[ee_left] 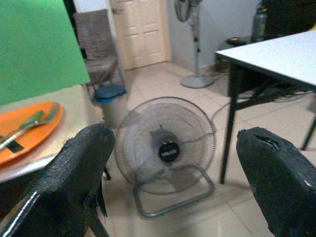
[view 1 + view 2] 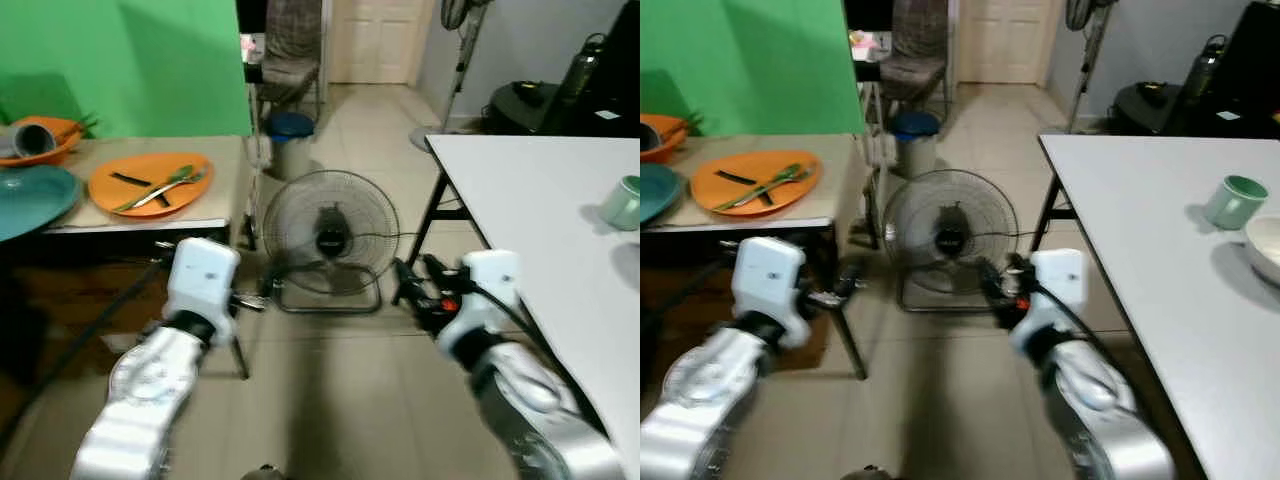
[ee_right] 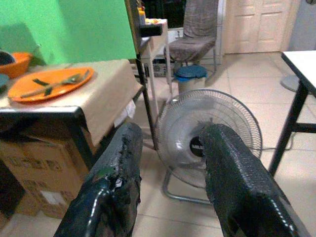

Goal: Setting the table

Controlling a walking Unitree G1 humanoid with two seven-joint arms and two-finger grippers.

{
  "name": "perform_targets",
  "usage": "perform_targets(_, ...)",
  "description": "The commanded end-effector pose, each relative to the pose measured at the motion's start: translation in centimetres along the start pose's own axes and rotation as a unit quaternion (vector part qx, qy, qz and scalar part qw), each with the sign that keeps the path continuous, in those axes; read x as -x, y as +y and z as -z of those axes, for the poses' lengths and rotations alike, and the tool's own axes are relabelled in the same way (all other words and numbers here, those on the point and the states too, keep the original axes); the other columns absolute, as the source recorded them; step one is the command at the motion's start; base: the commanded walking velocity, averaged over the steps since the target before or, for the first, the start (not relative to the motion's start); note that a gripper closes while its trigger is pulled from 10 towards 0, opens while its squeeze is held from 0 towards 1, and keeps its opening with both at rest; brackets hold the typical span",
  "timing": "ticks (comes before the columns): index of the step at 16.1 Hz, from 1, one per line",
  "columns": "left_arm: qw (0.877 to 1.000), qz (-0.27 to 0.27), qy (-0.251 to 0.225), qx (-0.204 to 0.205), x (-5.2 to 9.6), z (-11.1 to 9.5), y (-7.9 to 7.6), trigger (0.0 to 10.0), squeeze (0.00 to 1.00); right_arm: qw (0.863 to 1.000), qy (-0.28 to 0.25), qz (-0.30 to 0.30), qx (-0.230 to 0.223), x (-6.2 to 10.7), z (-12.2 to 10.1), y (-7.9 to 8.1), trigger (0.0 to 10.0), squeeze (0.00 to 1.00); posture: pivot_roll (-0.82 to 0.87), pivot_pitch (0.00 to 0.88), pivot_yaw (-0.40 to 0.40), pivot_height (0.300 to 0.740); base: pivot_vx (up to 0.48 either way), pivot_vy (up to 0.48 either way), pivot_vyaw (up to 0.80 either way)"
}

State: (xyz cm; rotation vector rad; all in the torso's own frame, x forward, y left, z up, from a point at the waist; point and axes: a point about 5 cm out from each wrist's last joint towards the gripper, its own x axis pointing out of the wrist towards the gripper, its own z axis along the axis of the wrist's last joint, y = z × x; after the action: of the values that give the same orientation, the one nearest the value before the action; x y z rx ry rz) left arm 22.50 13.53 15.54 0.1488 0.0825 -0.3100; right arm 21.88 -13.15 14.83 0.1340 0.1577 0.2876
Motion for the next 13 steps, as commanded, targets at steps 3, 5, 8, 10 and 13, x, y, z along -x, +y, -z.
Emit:
perform_targets(3,1.0,-0.006,0.002,-0.009,0.11,-0.06,0.45,10.0,0.0,1.0,-0.003,-0.001,-0.006,-0.17,-0.18,0.15,10.0,0.0,0.15,0.0,0.02,0.74,0.0,0.303,0.0)
perform_targets(5,1.0,-0.007,0.002,-0.008,0.1,-0.07,0.48,10.0,0.0,1.0,-0.003,0.0,-0.008,-0.21,-0.18,0.15,10.0,0.0,0.15,0.0,0.02,0.74,0.0,0.302,0.0)
perform_targets(8,1.0,-0.006,0.002,-0.008,0.03,-0.08,0.43,10.0,0.0,1.0,-0.004,0.002,-0.012,-0.28,-0.23,0.05,10.0,0.0,0.15,0.0,0.019,0.74,0.0,0.303,0.0)
perform_targets(10,1.0,-0.006,0.002,-0.007,0.03,-0.08,0.42,10.0,0.0,1.0,-0.004,0.004,-0.012,-0.31,-0.24,0.0,10.0,0.0,0.15,0.0,0.018,0.74,0.0,0.302,0.0)
perform_targets(13,1.0,-0.007,0.002,-0.006,-0.02,-0.08,0.41,10.0,0.0,1.0,-0.006,0.006,-0.015,-0.4,-0.31,-0.11,10.0,0.0,0.15,0.0,0.016,0.74,0.0,0.303,0.0)
